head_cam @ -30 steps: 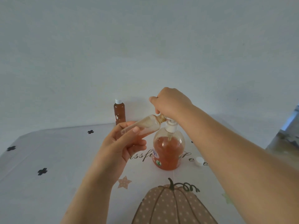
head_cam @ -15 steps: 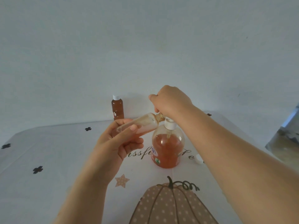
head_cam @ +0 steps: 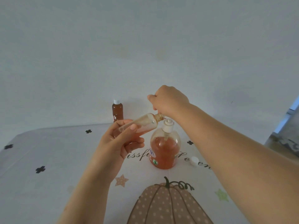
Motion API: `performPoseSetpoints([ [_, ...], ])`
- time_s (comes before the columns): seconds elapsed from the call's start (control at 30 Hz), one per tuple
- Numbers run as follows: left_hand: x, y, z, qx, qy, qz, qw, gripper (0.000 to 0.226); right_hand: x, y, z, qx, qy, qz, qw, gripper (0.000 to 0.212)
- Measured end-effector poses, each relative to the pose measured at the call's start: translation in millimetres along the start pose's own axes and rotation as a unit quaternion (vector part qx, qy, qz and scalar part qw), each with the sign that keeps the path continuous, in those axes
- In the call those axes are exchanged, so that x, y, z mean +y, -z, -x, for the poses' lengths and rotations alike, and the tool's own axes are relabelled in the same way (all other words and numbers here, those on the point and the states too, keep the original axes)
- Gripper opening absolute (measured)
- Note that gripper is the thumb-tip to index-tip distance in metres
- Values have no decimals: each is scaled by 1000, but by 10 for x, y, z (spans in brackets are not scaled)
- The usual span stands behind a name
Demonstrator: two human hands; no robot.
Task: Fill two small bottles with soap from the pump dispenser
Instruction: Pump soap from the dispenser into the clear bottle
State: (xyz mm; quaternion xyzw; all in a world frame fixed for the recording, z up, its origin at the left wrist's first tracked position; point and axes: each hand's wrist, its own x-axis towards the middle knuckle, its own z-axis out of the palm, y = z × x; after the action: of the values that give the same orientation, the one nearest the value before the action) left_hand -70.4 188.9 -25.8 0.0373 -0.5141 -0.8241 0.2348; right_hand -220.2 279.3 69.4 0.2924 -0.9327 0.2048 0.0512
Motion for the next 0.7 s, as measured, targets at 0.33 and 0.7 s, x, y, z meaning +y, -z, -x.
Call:
performPoseSetpoints([
  [0.33,-4,9,-5,23,17,-13,999,29,41,-75,-26,-17,4,-22,1000,41],
  [0.7,-7,28,-24,19,27,-27,999,24,118,-198,-65,-11,-13,-40,999,37],
])
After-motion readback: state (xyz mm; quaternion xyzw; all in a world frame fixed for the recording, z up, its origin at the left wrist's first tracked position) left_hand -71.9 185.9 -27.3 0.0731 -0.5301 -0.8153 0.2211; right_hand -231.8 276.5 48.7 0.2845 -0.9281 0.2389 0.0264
